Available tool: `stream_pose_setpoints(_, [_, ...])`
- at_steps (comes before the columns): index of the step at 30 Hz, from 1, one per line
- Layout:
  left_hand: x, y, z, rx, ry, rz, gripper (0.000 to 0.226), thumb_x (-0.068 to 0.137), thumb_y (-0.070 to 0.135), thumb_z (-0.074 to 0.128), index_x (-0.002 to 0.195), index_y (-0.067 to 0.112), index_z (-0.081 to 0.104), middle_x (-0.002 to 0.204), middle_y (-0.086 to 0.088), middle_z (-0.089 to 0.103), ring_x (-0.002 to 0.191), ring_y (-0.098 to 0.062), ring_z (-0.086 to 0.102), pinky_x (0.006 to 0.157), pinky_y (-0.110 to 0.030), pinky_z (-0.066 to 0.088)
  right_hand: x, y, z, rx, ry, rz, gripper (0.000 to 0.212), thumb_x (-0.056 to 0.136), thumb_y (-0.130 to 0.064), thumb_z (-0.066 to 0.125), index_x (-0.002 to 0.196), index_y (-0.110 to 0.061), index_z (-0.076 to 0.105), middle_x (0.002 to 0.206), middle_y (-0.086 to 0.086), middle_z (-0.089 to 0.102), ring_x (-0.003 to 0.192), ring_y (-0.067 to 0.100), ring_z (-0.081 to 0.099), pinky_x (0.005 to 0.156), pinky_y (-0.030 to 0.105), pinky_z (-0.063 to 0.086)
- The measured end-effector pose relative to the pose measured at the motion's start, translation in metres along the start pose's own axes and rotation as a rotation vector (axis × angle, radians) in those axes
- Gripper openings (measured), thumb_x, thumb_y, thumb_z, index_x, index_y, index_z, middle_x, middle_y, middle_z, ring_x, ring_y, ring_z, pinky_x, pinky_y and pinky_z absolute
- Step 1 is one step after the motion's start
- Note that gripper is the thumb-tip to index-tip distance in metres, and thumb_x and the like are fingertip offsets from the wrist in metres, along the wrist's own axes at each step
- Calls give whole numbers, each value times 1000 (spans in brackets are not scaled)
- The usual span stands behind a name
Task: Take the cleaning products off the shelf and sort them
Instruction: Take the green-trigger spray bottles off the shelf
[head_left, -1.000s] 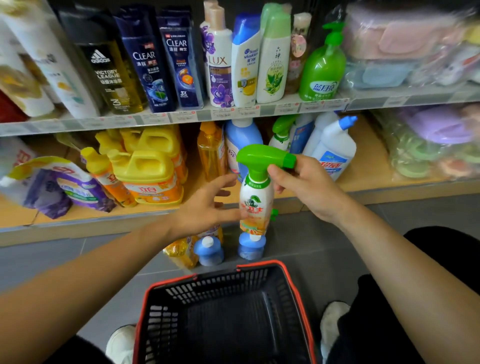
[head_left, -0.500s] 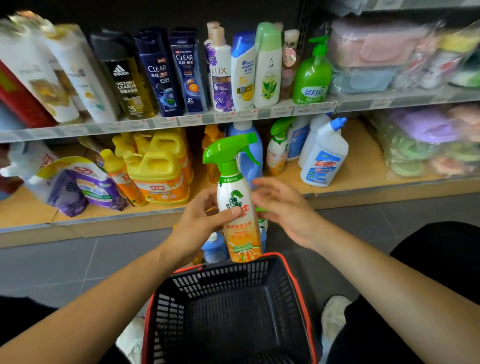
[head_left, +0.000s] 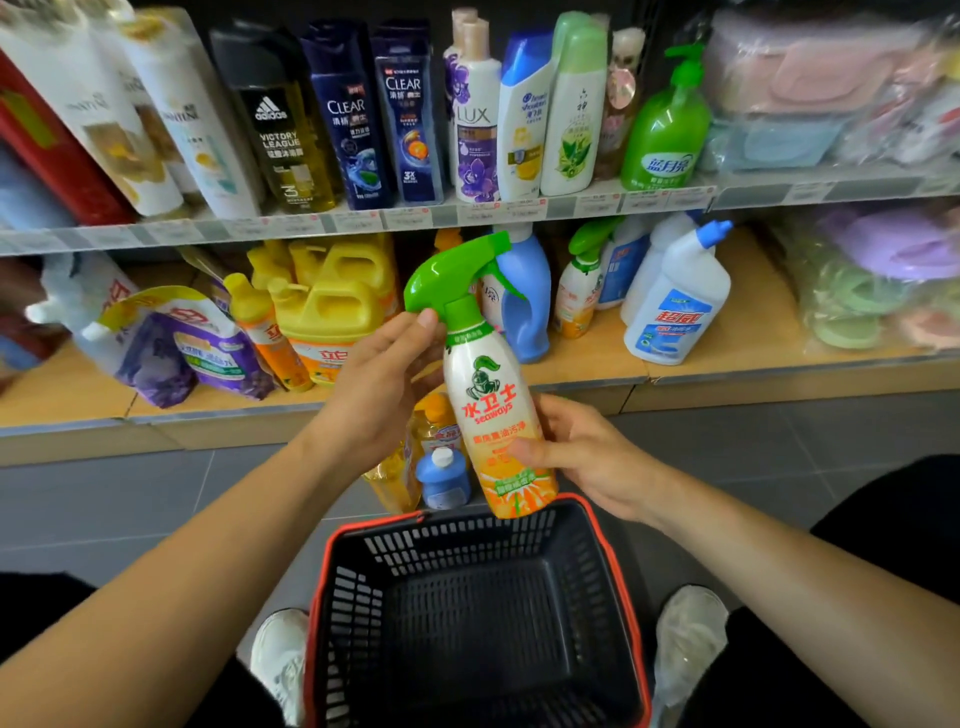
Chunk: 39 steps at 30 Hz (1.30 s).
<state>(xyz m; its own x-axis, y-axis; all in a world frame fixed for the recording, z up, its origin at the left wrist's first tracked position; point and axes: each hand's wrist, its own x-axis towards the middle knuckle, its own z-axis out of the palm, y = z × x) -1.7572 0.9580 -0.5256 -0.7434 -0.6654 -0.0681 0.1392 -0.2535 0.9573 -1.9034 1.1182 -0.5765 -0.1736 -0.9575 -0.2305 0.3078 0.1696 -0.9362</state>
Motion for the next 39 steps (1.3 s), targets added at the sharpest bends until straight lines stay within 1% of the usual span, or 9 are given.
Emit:
stream_pose_setpoints(6, [3,2,3,-142,-165,8,38,94,36,53,117,10,68,111,-2,73,106,-18,67,94,-34,54,1,-6,2,219,-299,162,70,67,-36,90,127,-9,64,126,13,68,117,26,64,100,38,51])
stream_pose_setpoints(9, [4,5,4,-82,3,30,36,89,27,61,116,3,68,105,-6,75,96,-17,71,83,-31,57,3,-6,1,219,-305,160,57,69,-38,89,119,-15,72,121,9,71,113,22,68,94,33,54])
stream_pose_setpoints(15, [4,-4,1,27,304,63,27,88,5,73,114,-2,68,101,-23,67,89,-29,63,77,-41,53,12,10,2,-38,-75,74,45,82,-21,76,125,-14,64,123,10,71,113,23,68,90,33,54])
stream_pose_setpoints(19, [3,-10,1,98,329,126,28,86,4,77,111,7,65,90,-6,73,83,-22,69,74,-39,57,14,14,5,-162,-9,-12,43,80,-17,79,120,-24,67,117,1,74,108,15,70,85,23,55])
stream_pose_setpoints(25, [2,-10,3,90,331,168,29,85,6,78,110,9,65,90,-2,76,86,-22,72,78,-41,60,14,17,6,-229,15,-45,39,83,-13,78,117,-28,68,111,-6,76,102,7,71,80,19,54])
stream_pose_setpoints(28, [0,-11,0,79,379,174,34,80,9,83,108,5,64,89,-6,75,83,-25,72,71,-42,60,14,10,7,-338,41,-94,51,83,-14,80,128,-26,61,116,-8,73,107,8,69,84,20,53])
stream_pose_setpoints(33, [-5,-25,12,149,435,164,48,67,20,93,97,16,56,90,-15,69,80,-27,69,76,-51,58,16,0,20,-618,215,-198,103,62,-40,94,150,-27,41,136,-8,58,121,6,59,97,29,52])
stream_pose_setpoints(36, [-6,-28,20,153,383,146,49,66,25,92,100,18,57,99,-20,70,88,-32,72,80,-56,61,14,4,28,-717,322,-281,98,63,-39,93,147,-28,43,134,-5,60,120,13,59,96,42,52])
stream_pose_setpoints(39, [-2,-24,19,269,238,158,41,76,20,89,107,17,63,98,-11,72,92,-25,74,79,-43,62,15,1,20,-593,311,-308,86,66,-25,94,141,-23,51,125,-4,67,113,12,64,94,42,54])
